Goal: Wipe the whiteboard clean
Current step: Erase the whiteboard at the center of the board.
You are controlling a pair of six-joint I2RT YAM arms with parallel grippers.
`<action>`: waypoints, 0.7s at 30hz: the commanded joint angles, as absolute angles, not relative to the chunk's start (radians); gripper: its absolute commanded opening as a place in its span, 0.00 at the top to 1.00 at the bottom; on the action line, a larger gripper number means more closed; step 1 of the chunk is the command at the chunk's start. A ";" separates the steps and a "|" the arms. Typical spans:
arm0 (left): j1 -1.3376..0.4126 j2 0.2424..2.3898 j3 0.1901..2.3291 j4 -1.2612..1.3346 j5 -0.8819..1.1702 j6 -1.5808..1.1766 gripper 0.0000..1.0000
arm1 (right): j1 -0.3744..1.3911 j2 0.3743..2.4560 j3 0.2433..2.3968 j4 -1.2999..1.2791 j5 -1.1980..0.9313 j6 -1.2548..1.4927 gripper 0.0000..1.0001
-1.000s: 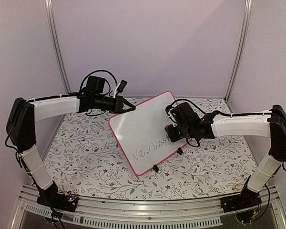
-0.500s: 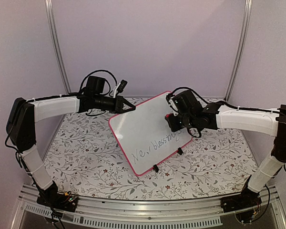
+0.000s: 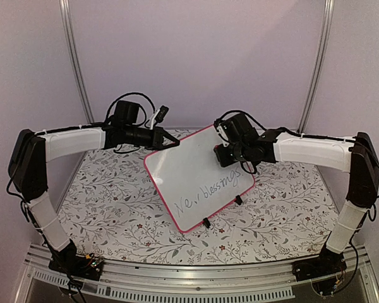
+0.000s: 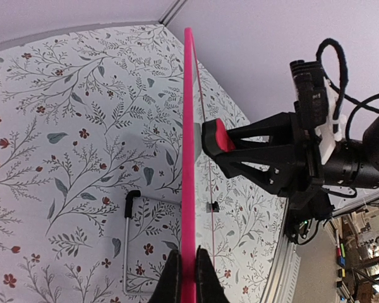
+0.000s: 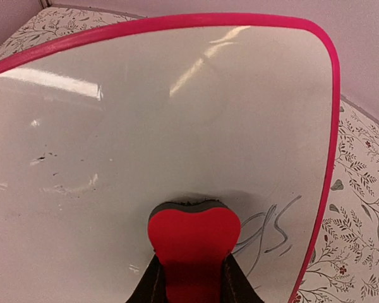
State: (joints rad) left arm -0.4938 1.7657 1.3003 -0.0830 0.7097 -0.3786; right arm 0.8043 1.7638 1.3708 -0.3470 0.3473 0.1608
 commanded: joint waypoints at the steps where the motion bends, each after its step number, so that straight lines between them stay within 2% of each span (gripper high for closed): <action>1: -0.518 1.772 1.301 -0.091 0.684 -0.336 1.00 | 0.800 1.776 1.344 -0.345 0.334 0.165 1.00; 21: -0.517 1.768 1.300 -0.091 0.684 -0.336 1.00 | 0.799 1.707 1.139 -0.317 0.309 0.234 1.00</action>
State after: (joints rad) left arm -0.4934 1.7657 1.3003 -0.0860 0.7082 -0.3824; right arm 0.8047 1.7092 1.1931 -0.2630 0.3355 0.2108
